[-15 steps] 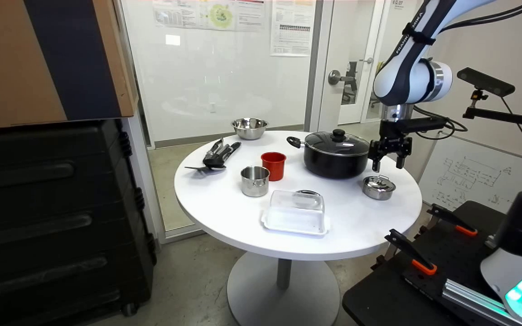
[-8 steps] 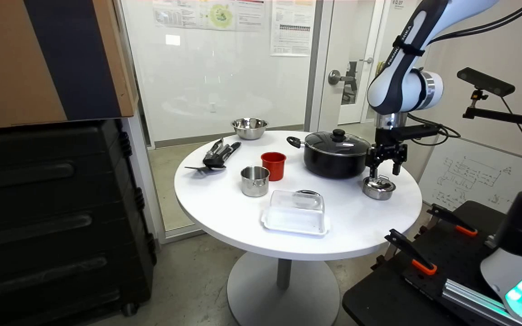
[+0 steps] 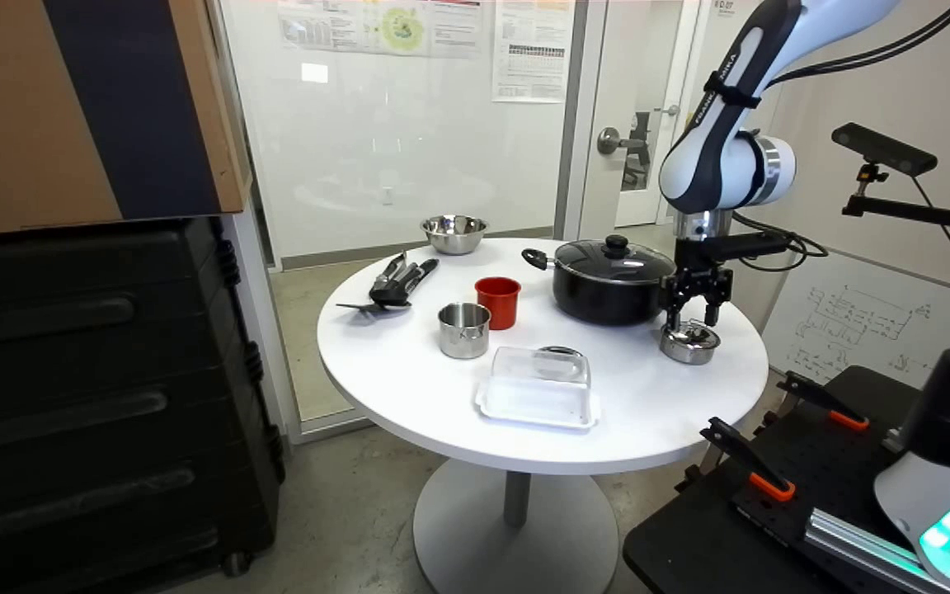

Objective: Pick up the lid and put it on the table

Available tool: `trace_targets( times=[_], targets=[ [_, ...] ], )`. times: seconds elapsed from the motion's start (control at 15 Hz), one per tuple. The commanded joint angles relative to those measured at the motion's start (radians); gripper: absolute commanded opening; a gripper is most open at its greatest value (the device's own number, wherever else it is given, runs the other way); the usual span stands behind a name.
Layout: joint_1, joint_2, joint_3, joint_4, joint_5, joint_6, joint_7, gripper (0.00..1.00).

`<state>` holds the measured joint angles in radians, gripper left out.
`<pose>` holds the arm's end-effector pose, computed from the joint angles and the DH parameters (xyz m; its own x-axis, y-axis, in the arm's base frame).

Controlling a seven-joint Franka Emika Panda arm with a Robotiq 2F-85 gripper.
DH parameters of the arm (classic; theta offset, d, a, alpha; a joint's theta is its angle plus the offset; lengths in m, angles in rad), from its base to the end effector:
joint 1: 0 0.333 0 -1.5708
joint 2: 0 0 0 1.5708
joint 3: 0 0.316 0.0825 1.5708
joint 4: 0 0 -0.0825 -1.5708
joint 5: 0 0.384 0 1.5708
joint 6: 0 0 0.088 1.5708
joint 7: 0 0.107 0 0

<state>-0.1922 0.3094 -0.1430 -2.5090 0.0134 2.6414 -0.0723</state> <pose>0.4170 -0.1508 0.1516 0.9477 -0.2671 -0.1749 -0.2666 -0.9634 0.0265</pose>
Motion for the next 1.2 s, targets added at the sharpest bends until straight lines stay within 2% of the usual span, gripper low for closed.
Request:
trace_targets(
  times=[0.0,0.4,0.47,0.53,0.87,0.93,1.0,1.13],
  targets=[
    [-0.007,0.011,0.018,0.008,0.045,0.017,-0.004,0.55],
    [-0.008,0.008,0.021,0.019,0.065,0.021,-0.005,0.08],
    [-0.007,0.009,0.021,0.021,0.065,0.021,-0.003,0.01],
    [-0.007,0.009,0.021,0.023,0.068,0.020,-0.002,0.00],
    [-0.005,0.009,0.018,0.022,0.068,0.020,0.004,0.00],
    [-0.004,0.006,0.017,0.021,0.067,0.017,0.005,0.26],
    [-0.005,0.003,0.018,0.019,0.068,0.015,0.003,0.29],
    [-0.008,-0.007,0.017,0.013,0.067,0.011,-0.004,0.40]
  ],
)
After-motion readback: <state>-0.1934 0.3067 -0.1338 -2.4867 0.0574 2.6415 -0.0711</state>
